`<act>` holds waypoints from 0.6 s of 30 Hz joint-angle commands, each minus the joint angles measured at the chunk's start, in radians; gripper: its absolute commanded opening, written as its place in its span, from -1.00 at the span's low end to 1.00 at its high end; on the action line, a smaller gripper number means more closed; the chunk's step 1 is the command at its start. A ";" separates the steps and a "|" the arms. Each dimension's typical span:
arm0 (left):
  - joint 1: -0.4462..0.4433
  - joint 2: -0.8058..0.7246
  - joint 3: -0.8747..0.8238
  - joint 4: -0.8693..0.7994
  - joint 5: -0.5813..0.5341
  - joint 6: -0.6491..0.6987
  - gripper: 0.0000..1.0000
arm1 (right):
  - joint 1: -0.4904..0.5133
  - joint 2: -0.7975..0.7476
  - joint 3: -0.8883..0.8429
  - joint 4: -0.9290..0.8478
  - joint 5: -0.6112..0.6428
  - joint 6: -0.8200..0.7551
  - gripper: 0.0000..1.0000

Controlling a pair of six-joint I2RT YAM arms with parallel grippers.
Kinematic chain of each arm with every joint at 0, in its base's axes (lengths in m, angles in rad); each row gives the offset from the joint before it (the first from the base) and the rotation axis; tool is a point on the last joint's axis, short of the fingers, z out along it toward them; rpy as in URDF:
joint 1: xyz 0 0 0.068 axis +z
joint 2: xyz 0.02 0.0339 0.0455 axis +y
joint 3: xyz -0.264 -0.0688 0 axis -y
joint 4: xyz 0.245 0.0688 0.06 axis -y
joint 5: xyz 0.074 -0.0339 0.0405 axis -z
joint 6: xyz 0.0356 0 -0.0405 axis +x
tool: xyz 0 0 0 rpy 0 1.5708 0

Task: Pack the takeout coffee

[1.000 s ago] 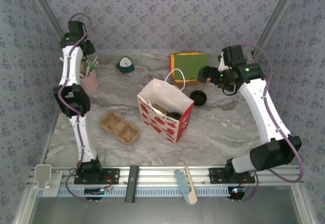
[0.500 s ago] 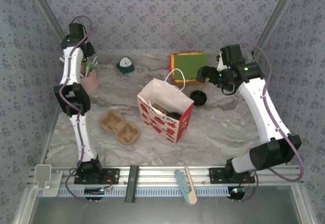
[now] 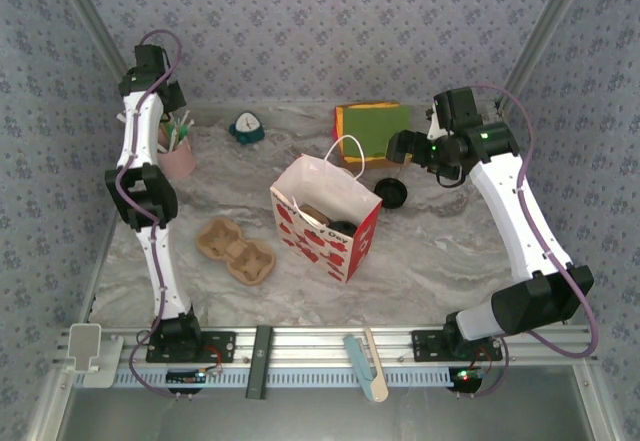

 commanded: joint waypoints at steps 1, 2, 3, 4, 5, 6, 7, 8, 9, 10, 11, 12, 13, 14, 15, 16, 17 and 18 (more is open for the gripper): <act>-0.008 -0.090 -0.019 -0.003 -0.035 0.025 -1.00 | 0.005 0.007 0.008 -0.008 -0.003 -0.001 1.00; -0.010 -0.098 -0.027 -0.006 -0.038 0.026 -1.00 | 0.006 0.006 0.006 -0.006 -0.004 -0.001 0.99; -0.012 -0.105 -0.033 -0.009 -0.045 0.029 -1.00 | 0.006 0.003 0.002 -0.003 -0.004 -0.001 0.99; -0.015 -0.111 -0.040 -0.010 -0.048 0.029 -1.00 | 0.005 0.000 -0.002 -0.001 -0.006 -0.002 1.00; -0.018 -0.121 -0.051 -0.012 -0.047 0.029 -1.00 | 0.006 -0.004 -0.005 0.003 -0.006 -0.004 0.99; -0.019 -0.130 -0.057 -0.014 -0.047 0.029 -1.00 | 0.006 -0.006 -0.009 0.004 -0.006 -0.004 1.00; -0.022 -0.140 -0.063 -0.016 -0.050 0.028 -1.00 | 0.003 -0.008 -0.012 0.006 -0.007 -0.005 1.00; -0.025 -0.149 -0.069 -0.017 -0.051 0.028 -1.00 | 0.004 -0.011 -0.017 0.008 -0.010 -0.006 0.99; -0.027 -0.158 -0.074 -0.016 -0.052 0.028 -1.00 | 0.004 -0.014 -0.021 0.009 -0.012 -0.006 1.00; -0.029 -0.169 -0.081 -0.015 -0.053 0.028 -1.00 | 0.005 -0.016 -0.026 0.012 -0.014 -0.006 1.00; -0.028 -0.178 -0.086 -0.012 -0.054 0.028 -1.00 | 0.004 -0.019 -0.030 0.015 -0.016 -0.007 0.99; -0.029 -0.184 -0.088 -0.013 -0.052 0.028 -1.00 | 0.004 -0.024 -0.033 0.017 -0.017 -0.007 0.99; -0.029 -0.189 -0.089 -0.013 -0.051 0.029 -1.00 | 0.004 -0.025 -0.035 0.018 -0.017 -0.006 0.99; -0.029 -0.193 -0.093 -0.013 -0.053 0.031 -1.00 | 0.003 -0.028 -0.038 0.020 -0.018 -0.007 0.99; -0.028 -0.195 -0.096 -0.014 -0.055 0.031 -1.00 | 0.004 -0.030 -0.040 0.022 -0.020 -0.007 1.00; -0.029 -0.198 -0.098 -0.014 -0.054 0.029 -1.00 | 0.003 -0.033 -0.042 0.022 -0.021 -0.007 1.00; -0.028 -0.200 -0.101 -0.015 -0.054 0.028 -1.00 | 0.004 -0.035 -0.043 0.022 -0.021 -0.006 0.99; -0.028 -0.202 -0.104 -0.015 -0.052 0.025 -1.00 | 0.005 -0.039 -0.045 0.022 -0.022 -0.006 0.99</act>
